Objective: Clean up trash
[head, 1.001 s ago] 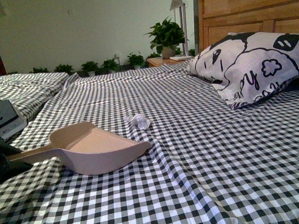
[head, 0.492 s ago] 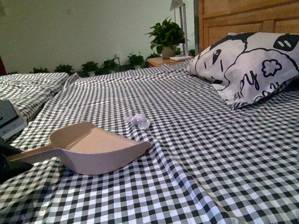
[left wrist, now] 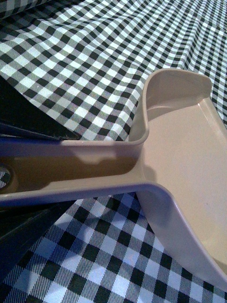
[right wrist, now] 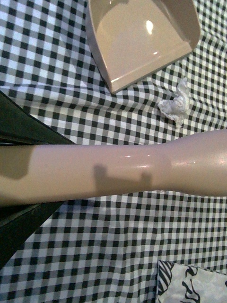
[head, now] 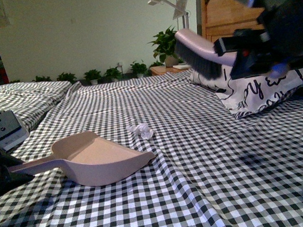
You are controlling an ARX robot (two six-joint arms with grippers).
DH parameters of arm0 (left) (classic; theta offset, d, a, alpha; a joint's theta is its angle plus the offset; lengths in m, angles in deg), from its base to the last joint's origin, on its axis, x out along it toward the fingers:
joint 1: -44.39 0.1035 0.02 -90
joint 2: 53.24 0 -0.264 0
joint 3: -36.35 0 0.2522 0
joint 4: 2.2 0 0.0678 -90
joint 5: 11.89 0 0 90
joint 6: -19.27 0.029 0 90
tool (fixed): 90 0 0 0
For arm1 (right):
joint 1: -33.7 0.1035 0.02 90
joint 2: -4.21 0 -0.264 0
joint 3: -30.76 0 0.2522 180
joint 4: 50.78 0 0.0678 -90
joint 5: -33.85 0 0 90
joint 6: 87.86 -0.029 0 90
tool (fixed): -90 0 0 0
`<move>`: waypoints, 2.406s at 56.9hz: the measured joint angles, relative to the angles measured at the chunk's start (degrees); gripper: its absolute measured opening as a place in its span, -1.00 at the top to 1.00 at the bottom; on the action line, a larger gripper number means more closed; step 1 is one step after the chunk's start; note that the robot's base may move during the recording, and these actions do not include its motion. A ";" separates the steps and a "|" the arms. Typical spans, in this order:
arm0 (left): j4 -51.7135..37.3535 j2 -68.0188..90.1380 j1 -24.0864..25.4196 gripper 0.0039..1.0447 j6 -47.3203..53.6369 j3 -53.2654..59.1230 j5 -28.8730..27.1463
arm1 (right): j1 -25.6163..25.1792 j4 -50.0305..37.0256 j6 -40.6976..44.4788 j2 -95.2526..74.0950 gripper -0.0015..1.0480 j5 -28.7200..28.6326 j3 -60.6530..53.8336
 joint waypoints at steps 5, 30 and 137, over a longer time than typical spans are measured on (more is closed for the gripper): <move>0.00 0.00 0.00 0.45 0.00 0.00 0.00 | 0.48 2.67 1.75 -5.03 0.61 1.51 5.75; 0.00 0.00 0.00 0.45 0.00 0.00 0.00 | 5.07 7.80 6.69 -20.09 0.61 7.76 15.69; 0.00 0.00 0.00 0.45 0.00 0.00 -0.02 | 7.67 5.92 4.59 -33.09 0.61 4.02 23.17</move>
